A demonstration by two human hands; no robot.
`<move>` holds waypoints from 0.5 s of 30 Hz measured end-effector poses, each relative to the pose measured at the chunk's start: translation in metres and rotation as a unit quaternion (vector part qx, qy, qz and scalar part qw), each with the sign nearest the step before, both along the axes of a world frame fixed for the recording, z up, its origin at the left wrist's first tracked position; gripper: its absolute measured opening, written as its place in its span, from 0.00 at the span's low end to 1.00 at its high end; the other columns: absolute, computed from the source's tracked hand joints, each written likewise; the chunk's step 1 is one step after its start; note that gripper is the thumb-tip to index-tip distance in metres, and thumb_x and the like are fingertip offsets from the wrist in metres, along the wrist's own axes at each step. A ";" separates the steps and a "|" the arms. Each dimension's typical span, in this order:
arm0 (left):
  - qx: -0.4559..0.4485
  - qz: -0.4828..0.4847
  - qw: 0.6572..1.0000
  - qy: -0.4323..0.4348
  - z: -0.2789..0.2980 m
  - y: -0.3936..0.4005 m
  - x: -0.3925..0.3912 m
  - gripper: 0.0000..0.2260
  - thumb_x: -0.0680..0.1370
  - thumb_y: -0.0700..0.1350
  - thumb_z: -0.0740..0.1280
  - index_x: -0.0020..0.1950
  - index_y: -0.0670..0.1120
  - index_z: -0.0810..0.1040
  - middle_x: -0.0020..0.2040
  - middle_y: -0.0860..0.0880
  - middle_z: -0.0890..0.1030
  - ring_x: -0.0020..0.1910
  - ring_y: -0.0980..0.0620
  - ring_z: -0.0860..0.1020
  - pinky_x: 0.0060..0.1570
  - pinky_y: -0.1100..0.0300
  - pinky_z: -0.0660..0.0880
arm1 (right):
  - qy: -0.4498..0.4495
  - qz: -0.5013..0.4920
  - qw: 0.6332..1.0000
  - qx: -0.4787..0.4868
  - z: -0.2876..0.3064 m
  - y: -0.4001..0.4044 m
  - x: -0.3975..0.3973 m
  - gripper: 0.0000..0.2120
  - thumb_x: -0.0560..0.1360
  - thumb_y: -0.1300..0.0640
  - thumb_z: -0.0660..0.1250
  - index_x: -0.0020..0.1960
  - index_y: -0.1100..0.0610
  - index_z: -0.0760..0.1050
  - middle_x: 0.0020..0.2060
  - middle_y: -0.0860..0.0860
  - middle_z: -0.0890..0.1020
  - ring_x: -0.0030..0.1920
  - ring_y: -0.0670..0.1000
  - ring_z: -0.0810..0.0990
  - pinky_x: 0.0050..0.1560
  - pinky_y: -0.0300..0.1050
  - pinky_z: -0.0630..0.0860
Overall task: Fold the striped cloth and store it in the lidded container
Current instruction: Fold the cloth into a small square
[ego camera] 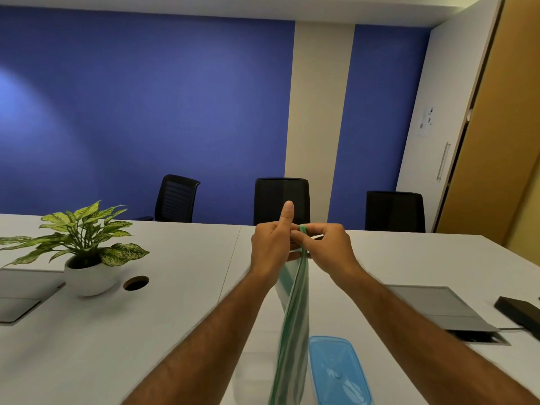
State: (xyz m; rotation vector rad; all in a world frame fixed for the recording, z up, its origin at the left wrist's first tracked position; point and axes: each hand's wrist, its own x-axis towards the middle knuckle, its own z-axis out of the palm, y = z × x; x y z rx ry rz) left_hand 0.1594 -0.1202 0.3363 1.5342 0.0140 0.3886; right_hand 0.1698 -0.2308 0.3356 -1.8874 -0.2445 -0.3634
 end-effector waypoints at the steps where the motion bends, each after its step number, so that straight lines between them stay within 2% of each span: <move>1: -0.003 -0.009 1.000 0.005 0.001 0.000 -0.002 0.26 0.78 0.64 0.59 0.45 0.43 0.85 0.41 0.47 0.87 0.41 0.50 0.86 0.44 0.53 0.85 | 0.004 -0.005 1.000 0.000 -0.001 -0.001 0.001 0.10 0.73 0.50 0.72 0.51 0.52 0.84 0.45 0.50 0.86 0.47 0.53 0.84 0.54 0.56 0.82; 3: -0.018 -0.036 0.999 0.012 0.002 0.001 -0.005 0.25 0.79 0.63 0.58 0.44 0.45 0.85 0.40 0.49 0.86 0.40 0.51 0.86 0.42 0.55 0.84 | 0.014 -0.013 1.000 0.007 0.000 -0.003 0.003 0.11 0.75 0.53 0.69 0.55 0.55 0.83 0.47 0.51 0.85 0.49 0.54 0.84 0.56 0.58 0.81; 6: -0.011 -0.062 0.998 0.007 0.001 0.005 -0.006 0.21 0.80 0.59 0.62 0.49 0.43 0.86 0.43 0.46 0.87 0.43 0.48 0.86 0.42 0.54 0.84 | 0.028 -0.019 0.999 0.018 0.003 -0.008 0.005 0.10 0.77 0.54 0.67 0.54 0.56 0.82 0.47 0.52 0.85 0.50 0.54 0.83 0.56 0.58 0.81; 7: 0.026 -0.046 0.999 -0.008 -0.002 0.007 -0.004 0.16 0.80 0.55 0.65 0.51 0.43 0.85 0.45 0.46 0.87 0.44 0.47 0.86 0.41 0.56 0.84 | 0.030 -0.021 0.999 0.023 0.005 -0.009 0.006 0.09 0.77 0.54 0.67 0.53 0.56 0.83 0.47 0.52 0.85 0.50 0.54 0.83 0.55 0.57 0.81; 9: 0.156 0.024 0.986 -0.056 -0.007 0.013 -0.001 0.09 0.76 0.47 0.71 0.55 0.46 0.82 0.49 0.50 0.83 0.46 0.51 0.82 0.40 0.63 0.80 | 0.029 -0.021 0.999 0.035 0.008 -0.012 0.007 0.07 0.77 0.55 0.67 0.50 0.55 0.83 0.44 0.52 0.85 0.48 0.55 0.83 0.53 0.56 0.82; 11: 0.273 0.072 0.956 -0.078 -0.012 0.021 0.002 0.15 0.72 0.44 0.73 0.57 0.49 0.79 0.55 0.52 0.77 0.52 0.55 0.75 0.44 0.65 0.73 | 0.028 -0.021 0.999 0.039 0.013 -0.015 0.007 0.05 0.77 0.55 0.67 0.47 0.54 0.82 0.44 0.53 0.84 0.48 0.56 0.83 0.52 0.55 0.83; 13: 0.329 0.080 0.939 -0.061 -0.013 0.030 0.004 0.17 0.69 0.44 0.74 0.57 0.52 0.79 0.60 0.52 0.72 0.59 0.54 0.70 0.52 0.61 0.66 | 0.028 -0.019 0.998 0.043 0.017 -0.020 0.007 0.05 0.77 0.56 0.67 0.45 0.53 0.82 0.44 0.53 0.84 0.49 0.56 0.83 0.52 0.56 0.82; 15: 0.369 0.071 0.926 -0.028 -0.012 0.039 0.007 0.18 0.69 0.46 0.75 0.58 0.54 0.78 0.65 0.52 0.70 0.64 0.52 0.67 0.56 0.57 0.63 | 0.027 -0.012 0.998 0.047 0.023 -0.026 0.007 0.06 0.77 0.56 0.66 0.44 0.51 0.81 0.43 0.53 0.83 0.49 0.56 0.82 0.53 0.57 0.82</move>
